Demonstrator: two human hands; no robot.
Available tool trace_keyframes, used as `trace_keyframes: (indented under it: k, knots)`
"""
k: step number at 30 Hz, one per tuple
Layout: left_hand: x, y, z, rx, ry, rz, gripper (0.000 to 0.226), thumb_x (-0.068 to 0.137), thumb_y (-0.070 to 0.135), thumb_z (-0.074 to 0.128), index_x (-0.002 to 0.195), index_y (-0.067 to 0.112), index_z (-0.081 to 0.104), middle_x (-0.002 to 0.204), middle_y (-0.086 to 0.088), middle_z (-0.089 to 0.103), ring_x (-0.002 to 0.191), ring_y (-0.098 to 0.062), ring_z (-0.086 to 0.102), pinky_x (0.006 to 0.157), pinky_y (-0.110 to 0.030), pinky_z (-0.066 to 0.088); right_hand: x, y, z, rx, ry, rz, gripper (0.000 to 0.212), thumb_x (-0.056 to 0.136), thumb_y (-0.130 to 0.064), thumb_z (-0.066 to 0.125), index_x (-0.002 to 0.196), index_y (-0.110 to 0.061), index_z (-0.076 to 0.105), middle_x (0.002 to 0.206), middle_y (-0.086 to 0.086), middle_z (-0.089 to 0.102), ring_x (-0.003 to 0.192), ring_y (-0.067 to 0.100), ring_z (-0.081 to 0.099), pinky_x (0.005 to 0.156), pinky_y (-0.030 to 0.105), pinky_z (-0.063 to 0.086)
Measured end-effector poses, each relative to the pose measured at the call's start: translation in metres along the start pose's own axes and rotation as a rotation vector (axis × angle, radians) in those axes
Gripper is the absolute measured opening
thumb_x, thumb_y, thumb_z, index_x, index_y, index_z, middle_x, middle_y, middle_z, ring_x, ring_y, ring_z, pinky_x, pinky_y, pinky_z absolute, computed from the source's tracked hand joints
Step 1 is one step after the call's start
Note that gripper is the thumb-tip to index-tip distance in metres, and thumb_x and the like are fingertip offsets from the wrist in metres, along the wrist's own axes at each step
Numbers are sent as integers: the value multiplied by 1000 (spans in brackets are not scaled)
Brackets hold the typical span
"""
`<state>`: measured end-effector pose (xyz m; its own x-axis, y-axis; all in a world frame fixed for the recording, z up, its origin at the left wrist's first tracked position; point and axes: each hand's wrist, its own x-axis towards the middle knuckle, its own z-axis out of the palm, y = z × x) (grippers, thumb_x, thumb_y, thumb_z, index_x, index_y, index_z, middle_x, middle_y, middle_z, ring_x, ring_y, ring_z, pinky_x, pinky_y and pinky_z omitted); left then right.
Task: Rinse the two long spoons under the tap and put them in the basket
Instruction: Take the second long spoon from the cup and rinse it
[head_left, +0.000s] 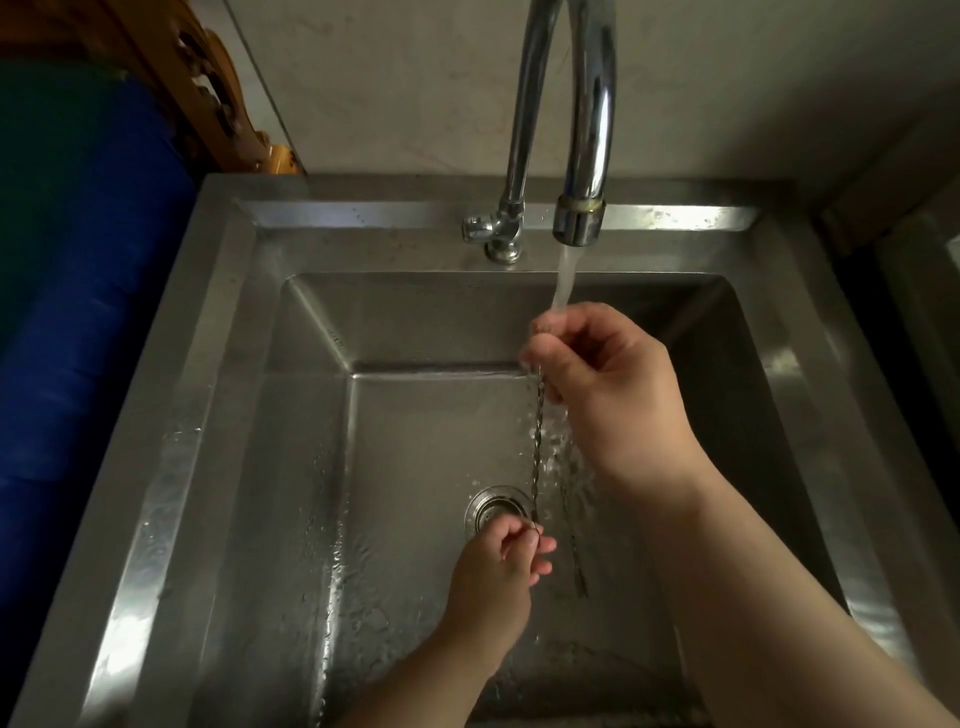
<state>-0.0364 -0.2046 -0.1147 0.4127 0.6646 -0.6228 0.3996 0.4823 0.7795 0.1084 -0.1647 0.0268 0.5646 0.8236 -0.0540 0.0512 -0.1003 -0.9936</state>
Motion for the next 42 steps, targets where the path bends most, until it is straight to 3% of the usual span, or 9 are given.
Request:
trace_keyframes:
  k: [6, 12, 16, 19, 25, 29, 33, 38, 42]
  knots:
    - [12, 7, -10, -115, 129, 1, 14, 95, 22, 56, 88, 25, 68, 84, 9, 76, 71, -4, 69, 59, -16, 50, -2, 3, -17, 57, 119, -8, 6, 92, -17, 64, 90, -22, 66, 80, 6, 69, 65, 12, 60, 61, 22, 52]
    - [53, 56, -33, -717, 268, 10, 15, 93, 1, 59, 93, 15, 61, 77, 0, 70, 67, -7, 68, 61, -19, 54, -25, 52, -68, 340, 488, 196, 15, 85, -20, 68, 95, -32, 68, 86, 1, 72, 74, 12, 70, 71, 25, 56]
    - [68, 91, -30, -794, 190, 84, 12, 95, 7, 59, 87, 17, 59, 73, -3, 65, 70, -13, 65, 68, -26, 56, -74, 110, -82, -91, 471, 422, 19, 87, -21, 70, 90, -40, 72, 84, -6, 75, 67, -3, 69, 58, 12, 51]
    - [72, 110, -13, -674, 178, 135, 4, 94, 17, 62, 90, 18, 63, 66, 4, 67, 61, -9, 66, 60, -25, 56, -106, 144, -73, -345, 328, 499, 19, 84, -17, 74, 79, -35, 73, 72, -16, 73, 64, -7, 65, 55, 6, 47]
    - [73, 109, 11, -290, 137, 266, 11, 91, 34, 62, 84, 34, 70, 64, 11, 67, 59, -8, 61, 54, -26, 52, -130, 161, -38, -673, 48, 426, 13, 86, -33, 70, 99, -34, 73, 86, -1, 77, 76, 14, 70, 66, 30, 51]
    - [75, 106, 3, -38, 134, 328, 10, 83, 49, 57, 81, 48, 67, 66, 16, 70, 59, -5, 65, 69, -44, 62, -133, 161, -18, -794, 40, 279, 13, 89, -31, 66, 96, -22, 72, 83, 3, 73, 75, 24, 68, 63, 35, 49]
    - [82, 105, -8, 101, 122, 312, 18, 84, 42, 57, 94, 33, 69, 72, 13, 72, 65, -8, 68, 75, -49, 61, -130, 166, 1, -759, 44, 290, 11, 89, -18, 64, 89, -10, 72, 82, 7, 70, 74, 27, 65, 63, 37, 47]
    - [87, 103, -13, 287, 76, 316, 25, 85, 36, 58, 109, 34, 65, 98, 11, 74, 88, -9, 71, 85, -42, 58, -115, 189, 16, -763, 26, 387, 18, 90, -22, 59, 81, -7, 64, 84, 12, 68, 77, 34, 64, 63, 37, 42]
    - [95, 95, -22, 474, 98, 396, 23, 92, 34, 58, 114, 30, 62, 103, 15, 69, 92, -4, 67, 76, -23, 52, -104, 226, 20, -790, -12, 501, 19, 91, -24, 53, 85, -9, 63, 90, 12, 68, 80, 33, 65, 65, 34, 45]
